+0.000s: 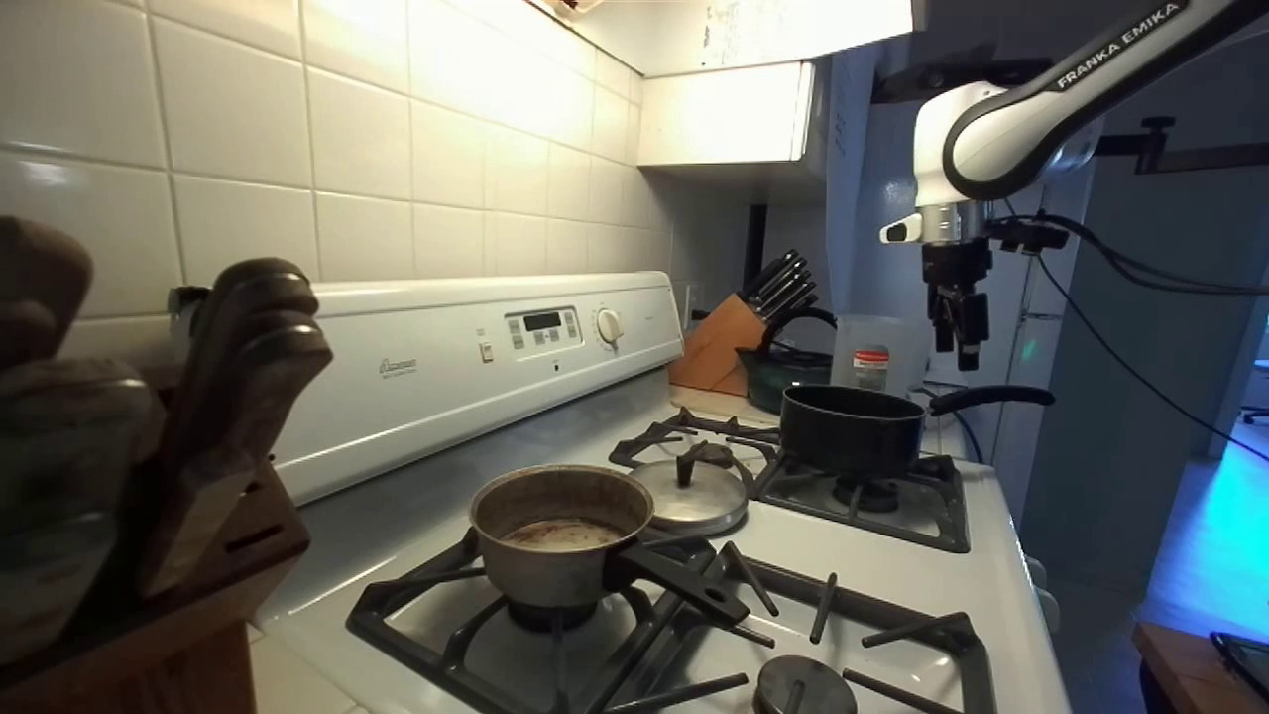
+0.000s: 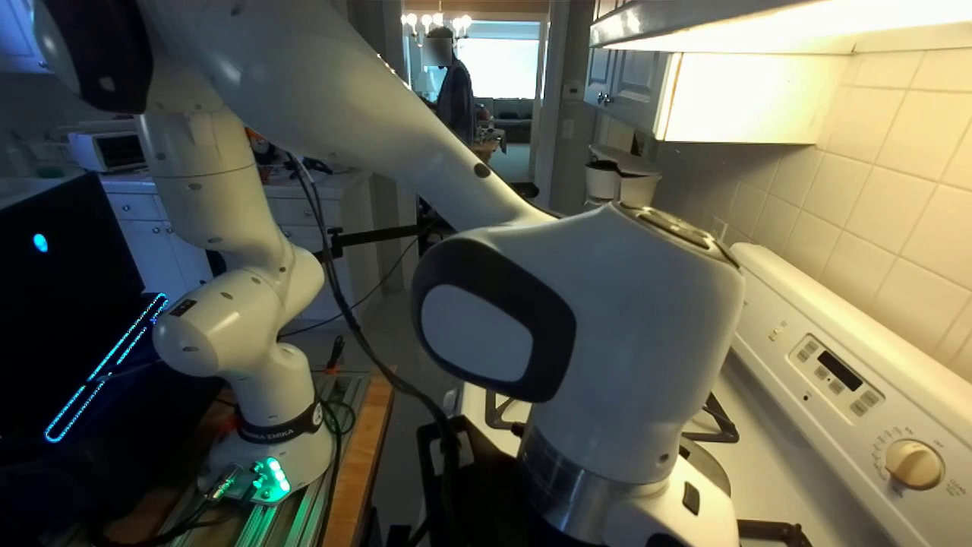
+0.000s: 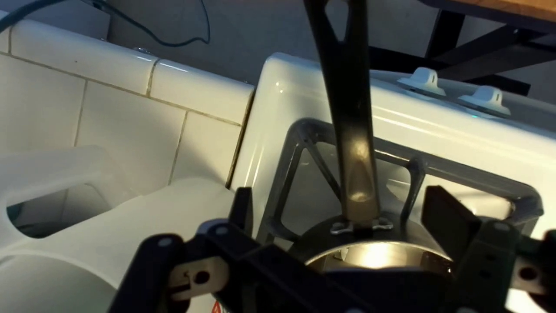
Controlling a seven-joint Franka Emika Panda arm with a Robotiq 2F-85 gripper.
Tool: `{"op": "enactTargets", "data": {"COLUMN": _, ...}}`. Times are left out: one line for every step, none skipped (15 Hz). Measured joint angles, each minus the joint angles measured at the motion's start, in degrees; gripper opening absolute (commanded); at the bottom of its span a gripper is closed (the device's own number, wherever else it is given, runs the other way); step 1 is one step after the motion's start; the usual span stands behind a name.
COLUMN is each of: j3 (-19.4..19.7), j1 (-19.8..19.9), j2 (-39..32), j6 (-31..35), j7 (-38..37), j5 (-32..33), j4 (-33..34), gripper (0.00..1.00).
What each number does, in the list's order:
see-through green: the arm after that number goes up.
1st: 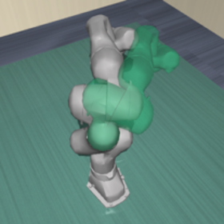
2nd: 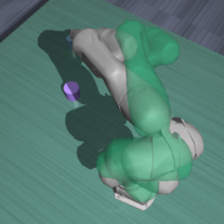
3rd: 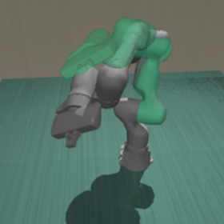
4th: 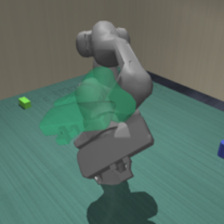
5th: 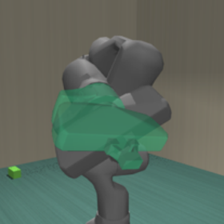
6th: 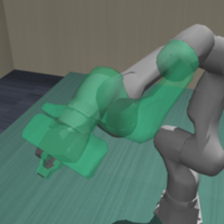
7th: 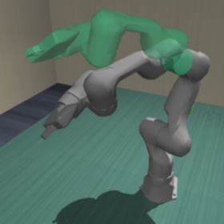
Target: Move the black pot to the top right stove plate
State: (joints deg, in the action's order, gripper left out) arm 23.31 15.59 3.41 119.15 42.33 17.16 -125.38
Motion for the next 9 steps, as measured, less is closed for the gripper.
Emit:
{"op": "enactTargets", "data": {"j3": -0.2, "j1": 0.0, "j2": 0.2, "j6": 0.0, "j7": 0.0, "j5": 0.0, "j4": 0.0, "gripper": 1.0}}
{"op": "enactTargets", "data": {"j3": -0.3, "j1": 0.0, "j2": 0.4, "j6": 0.0, "j7": 0.0, "j5": 0.0, "j4": 0.0, "gripper": 1.0}}
{"op": "enactTargets", "data": {"j3": -0.3, "j1": 0.0, "j2": 0.4, "j6": 0.0, "j7": 0.0, "j5": 0.0, "j4": 0.0, "gripper": 1.0}}
{"op": "enactTargets", "data": {"j3": -0.3, "j1": 0.0, "j2": 0.4, "j6": 0.0, "j7": 0.0, "j5": 0.0, "j4": 0.0, "gripper": 1.0}}
{"op": "enactTargets", "data": {"j3": -0.3, "j1": 0.1, "j2": 0.4, "j6": 0.0, "j7": 0.0, "j5": 0.0, "j4": 0.0, "gripper": 1.0}}
{"op": "enactTargets", "data": {"j3": -0.4, "j1": 0.1, "j2": 0.4, "j6": 0.0, "j7": 0.0, "j5": 0.1, "j4": 0.0, "gripper": 1.0}}
{"op": "enactTargets", "data": {"j3": -0.4, "j1": 0.2, "j2": 0.3, "j6": 0.1, "j7": 0.0, "j5": 0.3, "j4": -0.2, "gripper": 1.0}}
{"op": "enactTargets", "data": {"j3": -0.4, "j1": 0.4, "j2": 0.3, "j6": 0.2, "j7": 0.0, "j5": 0.5, "j4": -0.6, "gripper": 1.0}}
{"op": "enactTargets", "data": {"j3": -0.4, "j1": 0.8, "j2": 0.2, "j6": 0.4, "j7": 0.0, "j5": 0.7, "j4": -1.0, "gripper": 1.0}}
